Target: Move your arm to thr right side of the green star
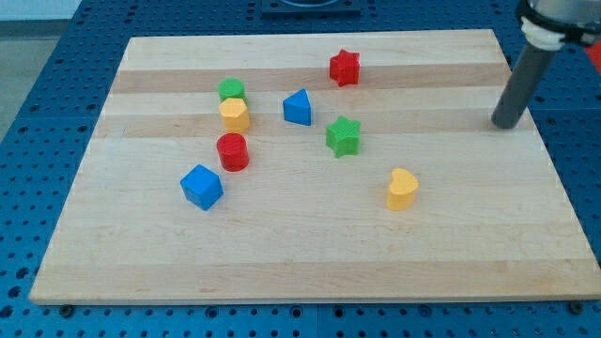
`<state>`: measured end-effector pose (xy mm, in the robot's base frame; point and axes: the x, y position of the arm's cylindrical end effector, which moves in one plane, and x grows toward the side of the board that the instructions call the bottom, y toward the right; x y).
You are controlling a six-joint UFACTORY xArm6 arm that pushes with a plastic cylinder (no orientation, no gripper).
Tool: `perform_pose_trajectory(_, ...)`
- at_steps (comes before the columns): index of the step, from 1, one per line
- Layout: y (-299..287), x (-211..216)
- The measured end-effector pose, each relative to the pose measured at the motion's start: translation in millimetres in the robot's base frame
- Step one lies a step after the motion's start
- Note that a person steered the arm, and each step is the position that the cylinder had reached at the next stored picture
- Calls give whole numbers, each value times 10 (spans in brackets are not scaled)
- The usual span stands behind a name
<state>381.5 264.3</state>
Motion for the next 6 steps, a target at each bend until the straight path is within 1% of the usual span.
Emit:
perform_pose_trajectory(1, 179, -108)
perform_pose_trajectory(2, -460, -42)
perform_pose_trajectory(3, -568, -43)
perform_pose_trajectory(4, -568, 481)
perform_pose_trajectory(5, -565, 869)
perform_pose_trajectory(6, -478, 126)
